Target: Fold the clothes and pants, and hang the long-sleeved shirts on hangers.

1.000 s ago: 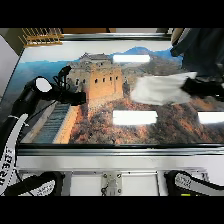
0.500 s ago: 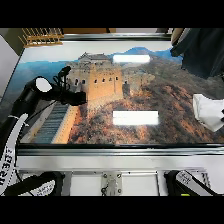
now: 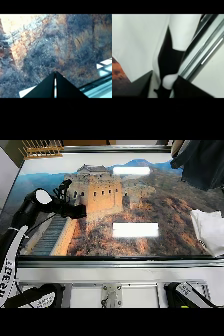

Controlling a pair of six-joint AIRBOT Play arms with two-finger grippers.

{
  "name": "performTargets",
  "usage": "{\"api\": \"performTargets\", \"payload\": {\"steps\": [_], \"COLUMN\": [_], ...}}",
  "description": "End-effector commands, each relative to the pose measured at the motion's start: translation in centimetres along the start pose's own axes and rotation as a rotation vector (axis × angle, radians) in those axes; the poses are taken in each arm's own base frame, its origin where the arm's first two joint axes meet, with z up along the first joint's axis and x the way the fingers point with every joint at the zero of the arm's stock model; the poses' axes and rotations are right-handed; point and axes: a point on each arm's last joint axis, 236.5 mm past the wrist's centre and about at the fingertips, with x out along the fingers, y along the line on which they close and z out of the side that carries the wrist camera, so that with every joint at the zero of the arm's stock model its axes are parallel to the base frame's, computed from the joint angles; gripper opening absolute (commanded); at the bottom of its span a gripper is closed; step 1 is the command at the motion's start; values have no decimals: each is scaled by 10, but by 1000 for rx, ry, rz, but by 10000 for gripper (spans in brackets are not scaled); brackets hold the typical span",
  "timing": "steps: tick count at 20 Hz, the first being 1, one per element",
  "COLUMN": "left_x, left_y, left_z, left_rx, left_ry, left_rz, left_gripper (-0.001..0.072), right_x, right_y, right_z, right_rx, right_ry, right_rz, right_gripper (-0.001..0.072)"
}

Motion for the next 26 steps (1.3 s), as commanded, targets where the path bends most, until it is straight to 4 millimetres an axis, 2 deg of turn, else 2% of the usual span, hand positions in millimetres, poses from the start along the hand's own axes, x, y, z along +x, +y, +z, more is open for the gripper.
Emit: {"api": "performTargets", "payload": {"steps": [1, 3, 4, 5, 7, 9, 10, 11, 13, 14, 16, 18, 20, 22, 26], "left_x": [0, 0, 0, 0, 0, 0, 0, 0, 0, 0, 0, 0, 0, 0, 0], "left_y": [0, 0, 0, 0, 0, 0, 0, 0, 0, 0, 0, 0, 0, 0, 0], "left_z": [-1, -1, 0, 0, 0, 0, -1, -1, -1, -1, -1, -1, -1, 0, -1], "left_rx": [2, 2, 2, 2, 2, 2, 2, 2, 2, 2, 2, 2, 2, 2, 2], "left_ry": [3, 3, 1, 0, 1, 2, 3, 4, 3, 2, 2, 2, 2, 2, 2], "left_rz": [0, 0, 1, 1, 1, 1, 2, 1, 1, 1, 1, 1, 1, 1, 1], "left_gripper": [8, 8, 8, 8, 8, 8, 8, 8, 8, 8, 8, 8, 8, 8, 8], "right_x": [-8, -29, -43, -58, -90, -118, -127, -135, -144, -148, -155, -163, -168, -170, -170], "right_y": [-13, -10, 1, 18, 72, 140, 167, 192, 230, 243, 263, 276, 282, 284, 284], "right_z": [4, 20, 29, 36, 31, 0, -20, -43, -91, -113, -151, -177, -193, -200, -200], "right_rx": [24, 20, 25, 29, -38, -182, -247, -325, -486, -554, -672, -748, -795, -816, -813], "right_ry": [-17, -100, -163, -218, -275, -264, -248, -229, -165, -128, -71, -40, -23, -16, -16], "right_rz": [-22, -14, 23, 75, 230, 395, 457, 510, 585, 613, 661, 702, 724, 733, 732], "right_gripper": [699, 679, 678, 679, 679, 679, 679, 678, 674, 563, 13, 14, 14, 14, 14]}}
